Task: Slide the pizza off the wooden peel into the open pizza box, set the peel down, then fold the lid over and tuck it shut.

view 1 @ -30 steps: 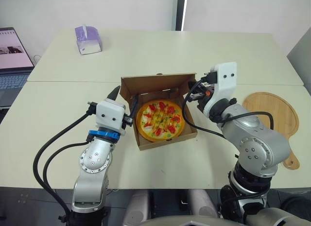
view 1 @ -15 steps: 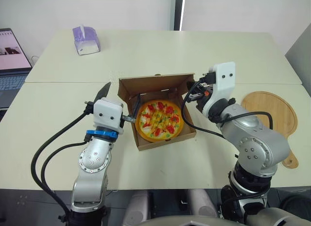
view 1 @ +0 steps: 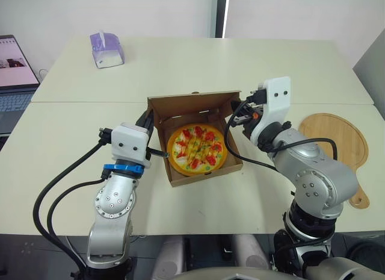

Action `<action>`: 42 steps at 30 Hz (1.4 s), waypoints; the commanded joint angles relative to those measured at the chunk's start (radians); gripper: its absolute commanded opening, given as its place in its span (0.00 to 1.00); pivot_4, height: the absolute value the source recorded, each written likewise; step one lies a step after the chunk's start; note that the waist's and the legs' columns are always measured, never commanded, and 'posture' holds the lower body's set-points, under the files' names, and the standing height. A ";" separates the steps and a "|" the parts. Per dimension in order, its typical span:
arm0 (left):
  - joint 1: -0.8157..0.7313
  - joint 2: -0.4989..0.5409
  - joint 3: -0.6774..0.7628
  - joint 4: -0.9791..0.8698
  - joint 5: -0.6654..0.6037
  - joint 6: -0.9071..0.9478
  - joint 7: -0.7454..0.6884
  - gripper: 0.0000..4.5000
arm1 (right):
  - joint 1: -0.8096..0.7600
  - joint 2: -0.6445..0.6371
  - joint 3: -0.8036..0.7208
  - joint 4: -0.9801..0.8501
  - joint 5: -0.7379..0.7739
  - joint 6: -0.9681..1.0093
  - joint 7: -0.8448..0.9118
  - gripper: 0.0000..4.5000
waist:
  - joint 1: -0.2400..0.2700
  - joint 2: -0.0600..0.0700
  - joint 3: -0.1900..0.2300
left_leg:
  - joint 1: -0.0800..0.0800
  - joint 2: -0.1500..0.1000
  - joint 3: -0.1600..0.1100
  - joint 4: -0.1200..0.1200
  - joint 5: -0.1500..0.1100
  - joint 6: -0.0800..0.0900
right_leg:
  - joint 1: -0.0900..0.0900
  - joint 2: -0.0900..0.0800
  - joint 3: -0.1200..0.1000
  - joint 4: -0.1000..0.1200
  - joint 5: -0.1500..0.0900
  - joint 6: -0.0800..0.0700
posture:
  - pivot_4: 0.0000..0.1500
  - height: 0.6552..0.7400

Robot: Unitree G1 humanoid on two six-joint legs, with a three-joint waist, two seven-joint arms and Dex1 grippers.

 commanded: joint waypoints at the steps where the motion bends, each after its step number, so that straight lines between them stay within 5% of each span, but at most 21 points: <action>1: -0.012 -0.005 -0.009 -0.040 0.002 0.003 0.005 0.00 | 0.003 0.000 0.023 -0.012 0.028 -0.001 0.015 0.00 | 0.000 0.000 0.000 | 0.000 0.000 0.000 0.000 0.000 0.000 | 0.000 0.000 0.000 0.000 0.000 0.000 | 1.00 1.00; 4: -0.015 -0.013 -0.010 -0.043 0.005 0.025 0.011 0.00 | 0.001 -0.003 0.027 -0.012 0.032 -0.004 0.022 0.00 | 0.000 0.000 0.000 | 0.000 0.000 0.000 0.000 0.000 0.000 | 0.000 0.000 0.000 0.000 0.000 0.000 | 1.00 1.00; 17: -0.002 -0.002 0.018 -0.014 -0.015 0.007 -0.007 0.00 | 0.035 -0.111 -0.058 -0.101 0.142 0.079 0.126 0.99 | 0.002 0.000 0.000 | 0.000 0.000 0.000 0.000 0.000 0.000 | 0.000 0.000 0.000 0.000 0.000 0.000 | 1.00 1.00; 23: 0.026 0.008 0.029 -0.020 -0.038 -0.007 -0.023 0.00 | 0.076 -0.404 -0.160 -0.080 0.344 0.060 0.431 0.99 | 0.005 0.000 0.000 | 0.000 -0.001 0.000 0.000 0.000 0.001 | 0.001 0.000 0.000 -0.001 0.000 0.000 | 1.00 1.00; 29: 0.027 0.014 0.035 -0.023 -0.048 -0.005 -0.028 0.00 | 0.086 -0.673 -0.124 0.144 0.274 -0.212 0.622 0.95 | 0.005 -0.002 0.002 | 0.009 0.000 0.000 -0.001 -0.001 0.003 | 0.011 0.002 0.000 -0.004 0.000 0.001 | 1.00 1.00; 36: 0.022 0.017 0.035 -0.029 -0.046 0.003 -0.023 0.00 | -0.106 -0.702 -0.014 0.527 0.041 -0.557 0.591 0.46 | 0.005 -0.003 0.002 | 0.015 0.001 0.003 -0.002 -0.002 0.003 | 0.016 0.003 0.002 -0.004 -0.001 0.001 | 1.00 1.00; 42: 0.020 0.016 0.031 -0.025 -0.043 0.000 -0.023 0.00 | -0.264 -0.640 0.029 0.759 -0.009 -0.723 0.637 0.01 | 0.009 -0.003 0.002 | 0.015 0.001 0.002 -0.002 -0.002 0.003 | 0.015 0.002 0.002 -0.004 -0.001 0.001 | 1.00 1.00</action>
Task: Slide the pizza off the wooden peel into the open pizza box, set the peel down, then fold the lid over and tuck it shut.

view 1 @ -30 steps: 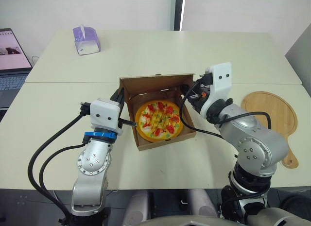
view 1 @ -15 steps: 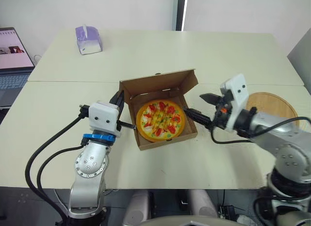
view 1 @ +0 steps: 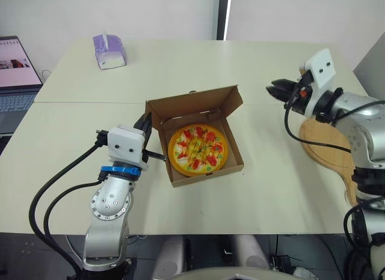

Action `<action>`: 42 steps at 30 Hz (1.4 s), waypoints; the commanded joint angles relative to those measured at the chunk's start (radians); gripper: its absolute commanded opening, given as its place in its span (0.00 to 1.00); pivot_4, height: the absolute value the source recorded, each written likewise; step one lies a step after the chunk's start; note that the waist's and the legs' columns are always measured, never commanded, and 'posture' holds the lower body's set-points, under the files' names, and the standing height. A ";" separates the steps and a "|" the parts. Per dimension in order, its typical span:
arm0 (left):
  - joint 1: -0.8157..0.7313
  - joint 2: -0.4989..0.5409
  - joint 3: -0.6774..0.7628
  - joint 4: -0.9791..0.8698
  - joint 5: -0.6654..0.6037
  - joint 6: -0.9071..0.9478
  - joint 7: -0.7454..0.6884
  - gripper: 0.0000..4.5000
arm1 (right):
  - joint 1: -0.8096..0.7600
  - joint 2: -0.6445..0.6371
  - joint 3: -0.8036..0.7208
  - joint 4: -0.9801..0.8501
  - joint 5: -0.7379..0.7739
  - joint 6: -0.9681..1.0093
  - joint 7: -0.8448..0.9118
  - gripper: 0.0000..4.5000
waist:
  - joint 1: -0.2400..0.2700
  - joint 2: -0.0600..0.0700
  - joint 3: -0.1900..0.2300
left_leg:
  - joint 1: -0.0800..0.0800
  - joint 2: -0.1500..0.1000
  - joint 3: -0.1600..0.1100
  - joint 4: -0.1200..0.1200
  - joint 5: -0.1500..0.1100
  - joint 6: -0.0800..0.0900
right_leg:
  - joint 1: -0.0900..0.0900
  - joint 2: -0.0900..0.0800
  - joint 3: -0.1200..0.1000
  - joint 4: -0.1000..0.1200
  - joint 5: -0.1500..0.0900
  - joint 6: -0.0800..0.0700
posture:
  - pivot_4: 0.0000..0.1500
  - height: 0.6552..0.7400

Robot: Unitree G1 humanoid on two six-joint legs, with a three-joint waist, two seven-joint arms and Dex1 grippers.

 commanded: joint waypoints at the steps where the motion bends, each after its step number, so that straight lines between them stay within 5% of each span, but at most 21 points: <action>1: 0.003 0.005 0.002 -0.024 -0.002 -0.006 -0.001 0.00 | -0.123 0.049 -0.015 0.116 0.002 -0.106 0.030 0.01 | -0.001 0.000 0.000 | 0.000 0.000 0.000 0.000 0.000 0.000 | 0.000 0.000 0.000 0.000 0.000 0.000 | 1.00 1.00; 7: 0.012 0.007 -0.005 -0.018 -0.007 -0.016 -0.007 0.00 | -0.254 0.184 -0.059 0.232 0.155 -0.059 0.138 0.01 | 0.000 0.001 0.000 | 0.000 0.000 0.000 0.000 0.000 0.000 | -0.001 0.000 0.000 0.001 0.000 0.000 | 1.00 1.00; 12: 0.032 0.012 -0.001 -0.023 -0.013 -0.023 -0.017 0.00 | -0.204 0.206 -0.037 0.195 0.244 0.058 0.235 0.01 | 0.012 0.001 0.000 | -0.001 0.000 0.000 0.000 0.000 0.000 | -0.001 -0.002 0.000 0.000 0.000 0.000 | 1.00 1.00; 29: 0.082 0.032 -0.012 -0.031 -0.037 -0.024 -0.062 0.00 | -0.105 0.172 -0.005 0.132 0.257 0.123 0.298 0.01 | 0.019 0.001 0.000 | 0.000 0.000 0.000 0.000 -0.001 0.001 | -0.001 -0.003 -0.002 0.000 0.000 0.000 | 1.00 1.00; 32: 0.095 0.037 -0.007 -0.037 -0.044 -0.026 -0.072 0.12 | -0.087 0.175 -0.006 0.113 0.261 0.128 0.293 0.00 | 0.018 0.001 0.000 | 0.000 0.000 0.000 0.000 -0.001 0.001 | -0.001 -0.003 -0.001 0.000 0.000 0.000 | 1.00 1.00; 42: 0.176 0.075 0.034 -0.075 -0.091 -0.042 -0.115 0.85 | -0.040 0.181 -0.002 0.066 0.264 0.133 0.284 0.00 | 0.018 0.002 0.001 | -0.001 0.000 0.000 0.000 -0.001 0.001 | -0.002 -0.003 -0.002 0.000 0.000 -0.001 | 1.00 1.00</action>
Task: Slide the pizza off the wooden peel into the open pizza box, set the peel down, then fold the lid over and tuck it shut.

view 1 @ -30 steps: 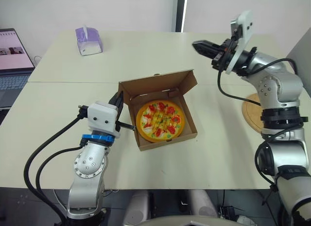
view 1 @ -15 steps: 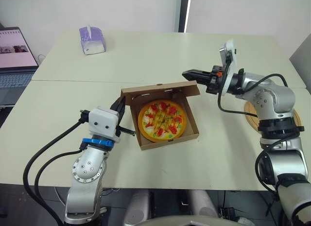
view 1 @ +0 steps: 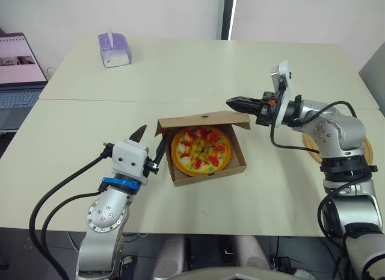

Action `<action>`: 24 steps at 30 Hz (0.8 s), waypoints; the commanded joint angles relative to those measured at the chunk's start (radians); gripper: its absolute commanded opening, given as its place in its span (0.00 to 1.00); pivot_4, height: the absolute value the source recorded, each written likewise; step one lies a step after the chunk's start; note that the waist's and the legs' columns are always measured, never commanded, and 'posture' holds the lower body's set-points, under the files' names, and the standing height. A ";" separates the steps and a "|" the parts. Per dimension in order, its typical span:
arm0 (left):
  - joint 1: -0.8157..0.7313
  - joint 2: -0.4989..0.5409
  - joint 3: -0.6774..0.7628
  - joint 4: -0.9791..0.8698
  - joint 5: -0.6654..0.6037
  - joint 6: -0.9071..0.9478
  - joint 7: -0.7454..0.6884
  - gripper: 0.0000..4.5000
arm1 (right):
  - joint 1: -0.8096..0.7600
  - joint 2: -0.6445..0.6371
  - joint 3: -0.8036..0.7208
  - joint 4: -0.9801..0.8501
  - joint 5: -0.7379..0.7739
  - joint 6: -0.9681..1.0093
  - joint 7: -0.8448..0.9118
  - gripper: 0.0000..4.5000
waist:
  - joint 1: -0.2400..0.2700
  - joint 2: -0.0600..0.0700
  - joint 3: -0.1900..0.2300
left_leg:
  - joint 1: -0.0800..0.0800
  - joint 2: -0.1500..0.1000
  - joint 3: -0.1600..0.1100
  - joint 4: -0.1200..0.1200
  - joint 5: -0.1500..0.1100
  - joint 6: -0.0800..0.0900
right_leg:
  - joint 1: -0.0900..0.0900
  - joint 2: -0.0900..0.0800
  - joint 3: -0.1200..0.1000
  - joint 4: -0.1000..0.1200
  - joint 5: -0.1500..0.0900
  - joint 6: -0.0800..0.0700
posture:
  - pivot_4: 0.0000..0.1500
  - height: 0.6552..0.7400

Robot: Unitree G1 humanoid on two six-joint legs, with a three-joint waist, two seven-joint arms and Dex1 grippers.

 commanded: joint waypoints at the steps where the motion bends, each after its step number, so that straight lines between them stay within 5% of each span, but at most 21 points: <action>1: 0.038 0.018 0.037 -0.064 -0.030 -0.029 -0.019 0.93 | 0.006 -0.002 -0.009 -0.045 0.019 -0.004 0.000 0.00 | 0.000 0.000 0.000 | 0.000 0.000 0.000 0.000 0.000 0.000 | 0.000 0.000 0.000 0.000 0.000 0.000 | 1.00 1.00; 2: 0.057 0.025 0.047 -0.069 -0.045 -0.027 -0.030 1.00 | 0.008 -0.002 -0.009 -0.046 0.018 -0.005 -0.001 0.00 | 0.000 0.000 0.000 | 0.000 0.000 0.000 0.000 0.000 0.000 | 0.000 0.000 0.000 0.000 0.000 0.000 | 1.00 1.00; 7: 0.144 0.065 0.127 -0.090 -0.168 -0.019 -0.109 1.00 | 0.020 0.001 -0.005 -0.050 0.017 -0.011 -0.001 0.00 | 0.000 0.000 0.000 | 0.000 0.000 0.000 0.000 0.000 0.000 | 0.000 0.000 0.000 0.000 0.000 0.000 | 1.00 1.00; 11: 0.158 0.150 0.265 -0.078 -0.443 0.115 -0.233 1.00 | 0.031 -0.003 -0.002 -0.057 0.017 -0.013 0.005 0.00 | 0.000 0.001 0.001 | 0.000 0.000 -0.001 0.000 0.000 0.000 | 0.000 0.000 -0.001 0.000 -0.001 0.000 | 1.00 1.00; 18: 0.070 0.452 0.461 0.094 -0.745 0.353 -0.454 0.58 | 0.060 -0.019 0.002 -0.083 0.024 -0.007 0.021 0.00 | -0.001 0.002 0.002 | 0.000 0.000 -0.002 0.000 0.000 0.000 | 0.000 0.001 -0.002 0.000 -0.001 -0.001 | 1.00 1.00; 24: -0.397 0.593 0.380 0.276 -0.888 0.534 -0.458 0.13 | 0.079 -0.021 0.020 -0.096 0.016 -0.020 0.032 0.00 | 0.004 -0.001 0.005 | 0.000 0.000 -0.004 0.000 0.000 -0.001 | 0.001 0.001 -0.004 0.000 -0.001 -0.001 | 1.00 1.00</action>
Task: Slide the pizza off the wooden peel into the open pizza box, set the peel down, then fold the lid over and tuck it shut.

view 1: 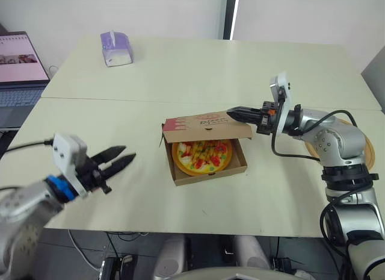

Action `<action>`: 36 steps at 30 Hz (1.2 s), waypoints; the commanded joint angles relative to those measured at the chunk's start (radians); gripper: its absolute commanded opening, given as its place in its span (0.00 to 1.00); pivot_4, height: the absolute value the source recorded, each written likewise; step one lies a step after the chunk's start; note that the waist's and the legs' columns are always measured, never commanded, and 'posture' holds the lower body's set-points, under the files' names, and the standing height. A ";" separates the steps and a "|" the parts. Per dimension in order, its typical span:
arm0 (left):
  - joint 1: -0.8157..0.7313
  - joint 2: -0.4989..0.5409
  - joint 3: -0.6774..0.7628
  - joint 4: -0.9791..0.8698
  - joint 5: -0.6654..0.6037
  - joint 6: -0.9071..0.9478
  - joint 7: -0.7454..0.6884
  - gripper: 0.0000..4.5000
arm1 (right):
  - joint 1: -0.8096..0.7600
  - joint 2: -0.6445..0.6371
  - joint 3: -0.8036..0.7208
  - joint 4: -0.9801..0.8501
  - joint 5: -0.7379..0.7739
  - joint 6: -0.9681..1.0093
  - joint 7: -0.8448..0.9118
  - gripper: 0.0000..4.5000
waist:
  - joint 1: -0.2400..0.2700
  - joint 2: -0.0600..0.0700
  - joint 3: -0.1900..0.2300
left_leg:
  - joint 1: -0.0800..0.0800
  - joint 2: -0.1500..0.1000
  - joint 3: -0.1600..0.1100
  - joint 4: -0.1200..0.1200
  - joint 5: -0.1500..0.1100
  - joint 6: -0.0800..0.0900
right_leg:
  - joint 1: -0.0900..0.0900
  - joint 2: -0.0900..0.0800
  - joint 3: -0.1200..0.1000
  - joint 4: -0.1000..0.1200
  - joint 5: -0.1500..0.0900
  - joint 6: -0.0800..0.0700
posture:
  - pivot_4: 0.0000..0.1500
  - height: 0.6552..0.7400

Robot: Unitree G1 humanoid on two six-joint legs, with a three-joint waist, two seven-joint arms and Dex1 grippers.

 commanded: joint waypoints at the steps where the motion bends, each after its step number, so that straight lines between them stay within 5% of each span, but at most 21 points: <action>1: -0.251 0.037 -0.085 0.037 -0.075 0.096 0.013 0.05 | 0.002 -0.006 -0.002 -0.040 0.010 -0.019 0.011 0.00 | 0.001 -0.001 0.000 | 0.000 -0.001 0.000 0.000 0.000 0.000 | 0.000 0.000 0.000 0.000 0.000 0.000 | 1.00 1.00; 8: -0.483 0.013 -0.286 0.091 -0.089 0.231 -0.044 0.00 | 0.021 -0.016 0.008 -0.050 0.004 -0.030 0.015 0.00 | -0.021 0.000 0.000 | -0.004 -0.002 0.003 -0.002 0.001 -0.004 | -0.005 -0.001 0.003 -0.002 0.000 0.002 | 1.00 1.00; 16: -0.469 0.030 -0.434 0.133 0.051 0.189 -0.158 0.00 | 0.050 -0.038 0.018 -0.081 -0.003 -0.042 0.016 0.00 | -0.026 0.000 0.001 | -0.014 -0.002 0.003 0.000 0.003 -0.008 | -0.016 -0.001 0.003 0.001 0.000 0.001 | 1.00 1.00; 36: -0.409 -0.013 -0.490 0.154 0.204 0.100 -0.239 0.00 | 0.134 -0.150 0.090 -0.159 -0.101 -0.180 0.096 0.00 | -0.018 0.000 0.001 | -0.014 -0.002 0.003 0.001 0.004 -0.007 | -0.015 -0.002 0.003 0.003 0.000 0.001 | 1.00 1.00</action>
